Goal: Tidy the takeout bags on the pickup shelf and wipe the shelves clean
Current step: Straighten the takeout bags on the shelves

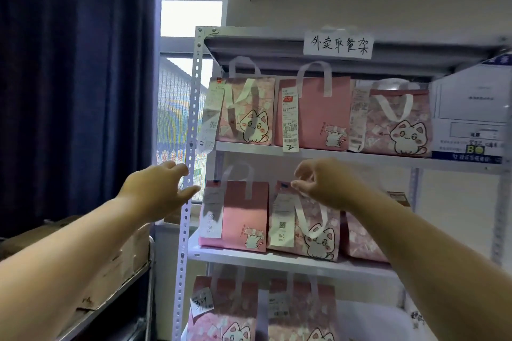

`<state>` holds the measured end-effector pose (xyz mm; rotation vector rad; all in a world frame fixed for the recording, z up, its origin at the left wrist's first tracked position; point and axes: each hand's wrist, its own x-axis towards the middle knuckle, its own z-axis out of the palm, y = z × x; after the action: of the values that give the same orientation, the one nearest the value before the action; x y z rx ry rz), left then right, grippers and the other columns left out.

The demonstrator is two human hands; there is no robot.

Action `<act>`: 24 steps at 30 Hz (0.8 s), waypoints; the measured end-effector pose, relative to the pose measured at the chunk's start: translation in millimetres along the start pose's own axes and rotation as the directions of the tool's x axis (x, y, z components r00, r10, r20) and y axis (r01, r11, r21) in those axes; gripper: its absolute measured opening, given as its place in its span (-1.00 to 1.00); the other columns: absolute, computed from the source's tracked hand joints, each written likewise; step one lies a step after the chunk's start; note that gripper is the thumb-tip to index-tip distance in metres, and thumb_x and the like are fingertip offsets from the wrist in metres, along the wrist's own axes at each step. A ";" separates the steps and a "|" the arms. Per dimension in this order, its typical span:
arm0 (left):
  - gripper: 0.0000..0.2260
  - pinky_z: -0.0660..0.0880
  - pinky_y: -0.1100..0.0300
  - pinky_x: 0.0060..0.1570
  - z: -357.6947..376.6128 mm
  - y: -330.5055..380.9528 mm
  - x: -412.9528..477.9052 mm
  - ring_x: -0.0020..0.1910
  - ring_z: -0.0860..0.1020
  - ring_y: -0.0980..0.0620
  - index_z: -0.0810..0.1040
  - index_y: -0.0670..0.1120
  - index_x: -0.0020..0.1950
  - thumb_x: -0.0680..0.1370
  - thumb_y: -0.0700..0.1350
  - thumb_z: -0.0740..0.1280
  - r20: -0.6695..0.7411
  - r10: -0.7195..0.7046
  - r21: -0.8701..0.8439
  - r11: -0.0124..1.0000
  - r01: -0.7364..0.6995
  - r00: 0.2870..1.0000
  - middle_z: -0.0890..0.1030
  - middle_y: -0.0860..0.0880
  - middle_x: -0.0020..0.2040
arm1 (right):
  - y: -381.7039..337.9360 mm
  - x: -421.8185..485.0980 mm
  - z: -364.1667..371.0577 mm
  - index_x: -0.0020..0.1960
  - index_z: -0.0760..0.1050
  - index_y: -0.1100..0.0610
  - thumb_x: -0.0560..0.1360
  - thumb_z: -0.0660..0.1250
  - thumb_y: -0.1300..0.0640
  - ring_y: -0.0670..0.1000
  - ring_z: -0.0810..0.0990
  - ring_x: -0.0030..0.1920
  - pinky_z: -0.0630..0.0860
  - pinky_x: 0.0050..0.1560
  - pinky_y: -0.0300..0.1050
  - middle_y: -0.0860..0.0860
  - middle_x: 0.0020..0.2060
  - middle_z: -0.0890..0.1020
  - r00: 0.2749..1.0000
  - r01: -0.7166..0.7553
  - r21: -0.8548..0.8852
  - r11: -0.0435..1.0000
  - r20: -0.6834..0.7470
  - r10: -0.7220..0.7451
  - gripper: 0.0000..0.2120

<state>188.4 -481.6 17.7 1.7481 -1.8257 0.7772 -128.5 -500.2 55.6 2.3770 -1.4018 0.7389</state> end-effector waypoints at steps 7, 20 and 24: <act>-0.55 0.38 0.21 -0.34 51.5 -15.9 103.4 -0.06 0.57 0.07 0.46 0.06 0.16 0.50 0.34 0.07 -0.016 -0.007 0.150 0.989 0.009 1.000 0.56 0.10 0.09 | 53.9 112.4 41.8 0.07 0.50 0.02 0.48 0.27 -0.14 -0.04 0.55 -0.14 0.57 -0.07 -0.04 -0.04 -0.06 0.60 0.998 -0.057 -0.154 0.986 -0.042 0.051 -0.72; -0.64 0.53 0.04 -0.04 125.1 -46.1 222.9 0.13 0.54 -0.05 0.36 0.01 0.34 0.57 0.07 0.16 -0.170 -0.042 -0.037 0.999 0.037 0.985 0.45 0.02 0.26 | 78.0 265.8 91.9 0.26 0.34 0.16 0.51 0.26 0.09 0.18 0.50 0.09 0.47 -0.02 0.06 0.12 0.17 0.49 0.909 -0.130 -0.015 0.991 -0.401 0.113 -0.64; -0.71 0.52 -0.04 -0.09 138.5 -54.3 254.6 0.01 0.55 -0.16 0.39 -0.06 0.28 0.60 -0.01 0.12 -0.177 -0.057 -0.063 0.997 0.047 0.983 0.41 -0.06 0.20 | 77.1 293.9 99.4 0.21 0.38 0.15 0.52 0.25 0.04 0.17 0.50 0.07 0.45 -0.01 0.02 0.11 0.14 0.50 0.913 -0.217 0.080 0.973 -0.336 0.231 -0.68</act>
<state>232.8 -761.6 98.8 1.6271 -1.6612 0.8238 -50.8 -799.6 136.6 2.0040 -1.5264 1.1884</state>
